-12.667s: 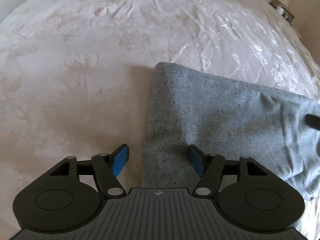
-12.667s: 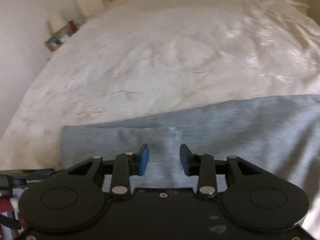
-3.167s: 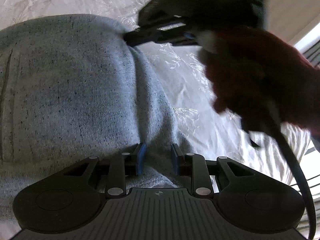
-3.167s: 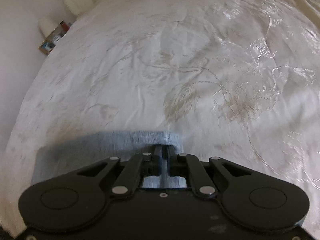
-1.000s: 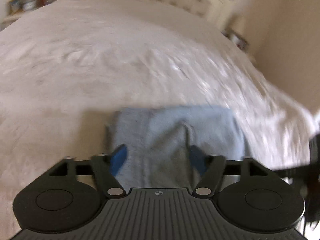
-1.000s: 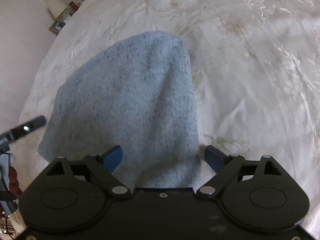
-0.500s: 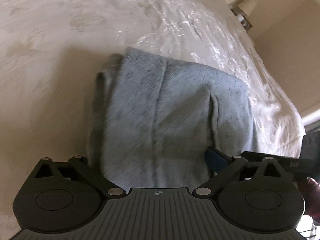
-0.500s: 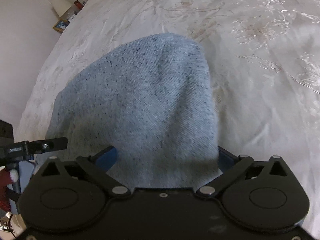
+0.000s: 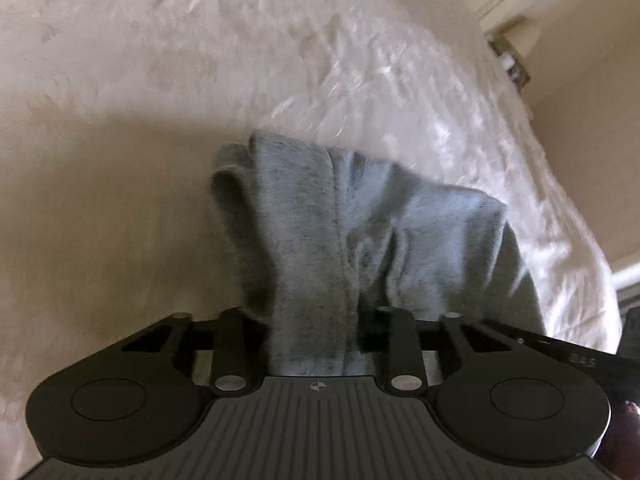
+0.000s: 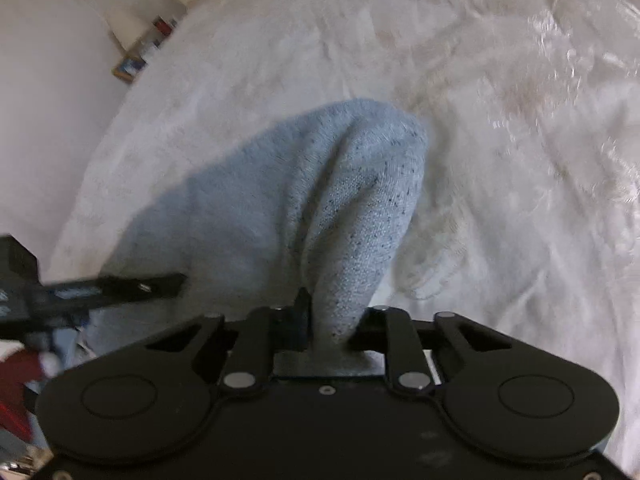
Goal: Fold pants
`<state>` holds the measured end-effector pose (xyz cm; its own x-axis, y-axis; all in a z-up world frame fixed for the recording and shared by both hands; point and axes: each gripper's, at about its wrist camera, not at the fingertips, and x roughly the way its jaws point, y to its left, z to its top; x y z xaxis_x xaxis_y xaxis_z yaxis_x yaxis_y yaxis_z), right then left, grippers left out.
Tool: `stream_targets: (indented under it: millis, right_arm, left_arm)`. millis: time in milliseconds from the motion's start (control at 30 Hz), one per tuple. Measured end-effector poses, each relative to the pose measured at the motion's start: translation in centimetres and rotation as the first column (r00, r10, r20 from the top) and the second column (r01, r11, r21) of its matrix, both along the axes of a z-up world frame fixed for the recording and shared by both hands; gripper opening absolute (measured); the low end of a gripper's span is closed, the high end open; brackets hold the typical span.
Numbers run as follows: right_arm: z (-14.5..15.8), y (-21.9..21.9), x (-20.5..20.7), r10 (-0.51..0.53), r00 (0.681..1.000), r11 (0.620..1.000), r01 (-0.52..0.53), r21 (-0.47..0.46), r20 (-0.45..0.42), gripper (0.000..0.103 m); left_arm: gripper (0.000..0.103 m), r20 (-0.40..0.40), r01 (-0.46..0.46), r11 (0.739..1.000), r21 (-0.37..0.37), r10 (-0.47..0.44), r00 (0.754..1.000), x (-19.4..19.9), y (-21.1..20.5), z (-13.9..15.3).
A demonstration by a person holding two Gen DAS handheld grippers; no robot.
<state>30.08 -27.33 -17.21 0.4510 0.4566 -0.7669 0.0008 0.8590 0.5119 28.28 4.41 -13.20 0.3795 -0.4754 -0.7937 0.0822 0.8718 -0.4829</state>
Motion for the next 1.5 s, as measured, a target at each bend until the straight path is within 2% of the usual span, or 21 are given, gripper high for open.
stream_targets:
  millis: [100,200,367,467,533,567,633,667,733,767,833,900,967,1033,1067,1167,1200,1267,1333,1400,1500]
  right_arm:
    - [3.6,1.7,-0.7,0.078,0.994,0.997,-0.078,0.002,0.076,0.018]
    - [6.7,4.0,-0.6,0.15,0.981,0.989,-0.149,-0.02,0.126,0.018]
    - [10.3,7.0,2.3,0.19,0.966,0.977,-0.204,0.063,0.177,0.018]
    - [11.4,9.1,4.9,0.209,0.958,0.963,-0.237,0.131,0.197,0.018]
    - [11.7,11.0,6.7,0.233,0.948,0.955,-0.265,0.133,0.214,0.018]
    - [11.3,12.0,7.7,0.236,0.949,0.957,-0.264,0.119,0.21,0.023]
    - [9.6,13.0,9.9,0.21,0.963,0.975,-0.219,0.038,0.168,0.031]
    - [8.2,13.7,11.1,0.179,0.975,0.983,-0.172,-0.061,0.13,0.034]
    - [5.7,14.5,12.6,0.136,0.989,0.95,-0.116,-0.289,0.05,0.034]
    - [5.0,14.6,12.6,0.135,0.99,0.934,-0.114,-0.34,0.039,0.034]
    - [5.4,14.3,11.5,0.133,0.989,0.939,-0.103,-0.329,0.07,0.034]
    - [6.5,14.0,9.5,0.153,0.982,0.944,-0.111,-0.311,0.114,0.041]
    - [7.9,14.4,7.6,0.171,0.972,0.942,-0.114,-0.316,0.16,0.054]
    - [9.3,14.1,4.9,0.179,0.961,0.949,-0.113,-0.294,0.209,0.062]
    - [10.1,14.0,3.8,0.183,0.956,0.951,-0.113,-0.287,0.229,0.071]
    - [12.1,13.5,-0.1,0.195,0.936,0.953,-0.111,-0.281,0.294,0.085]
    - [12.9,13.3,-2.1,0.205,0.926,0.954,-0.116,-0.277,0.318,0.088]
    - [14.0,13.9,-4.0,0.22,0.911,0.953,-0.123,-0.277,0.35,0.102]
    - [14.9,14.7,-6.0,0.217,0.898,0.954,-0.112,-0.278,0.382,0.103]
    - [16.1,14.9,-7.9,0.207,0.891,0.956,-0.096,-0.278,0.405,0.103]
    - [17.9,15.8,-9.9,0.183,0.904,0.945,-0.052,-0.323,0.387,0.103]
  left_arm:
    - [0.029,0.048,-0.011,0.999,-0.03,0.012,0.999,-1.3,0.5,2.2]
    - [0.029,0.12,-0.005,1.0,-0.013,0.007,0.993,-2.3,1.2,5.2]
    - [0.029,0.174,-0.102,0.994,-0.03,0.105,0.979,-2.1,5.4,9.0]
    - [0.03,0.189,-0.159,0.987,-0.029,0.162,0.968,-1.4,9.2,10.0]
    - [0.035,0.182,-0.194,0.981,-0.003,0.192,0.964,-0.7,11.5,9.7]
    - [0.037,0.17,-0.222,0.975,0.02,0.216,0.962,-0.2,12.5,9.0]
    - [0.04,0.15,-0.299,0.945,0.132,0.279,0.948,0.3,14.3,7.1]
    - [0.039,0.137,-0.334,0.918,0.212,0.311,0.941,0.5,14.9,6.0]
    - [0.031,0.126,-0.362,0.867,0.344,0.339,0.932,0.2,15.2,4.4]
    - [0.03,0.131,-0.368,0.859,0.356,0.344,0.93,-0.4,15.3,4.0]
    - [0.03,0.152,-0.386,0.864,0.322,0.356,0.922,-2.1,15.3,4.1]
    - [0.03,0.172,-0.386,0.864,0.323,0.348,0.922,-3.3,14.7,4.8]
    - [0.03,0.218,-0.407,0.858,0.313,0.352,0.91,-4.5,13.9,5.9]
    - [0.03,0.264,-0.427,0.856,0.29,0.357,0.896,-5.7,13.4,7.3]
    - [0.031,0.281,-0.43,0.856,0.286,0.354,0.892,-6.4,12.7,8.1]
    - [0.032,0.333,-0.432,0.852,0.294,0.333,0.882,-8.5,10.6,10.6]
    - [0.032,0.343,-0.438,0.849,0.295,0.334,0.878,-9.1,10.0,11.4]
    - [0.032,0.35,-0.459,0.836,0.299,0.352,0.868,-10.3,9.1,12.4]
    - [0.032,0.346,-0.489,0.812,0.317,0.381,0.857,-11.4,8.2,13.3]
    - [0.032,0.347,-0.508,0.8,0.318,0.401,0.848,-12.8,7.7,14.1]
    - [0.032,0.353,-0.515,0.806,0.292,0.409,0.841,-14.6,7.3,14.6]
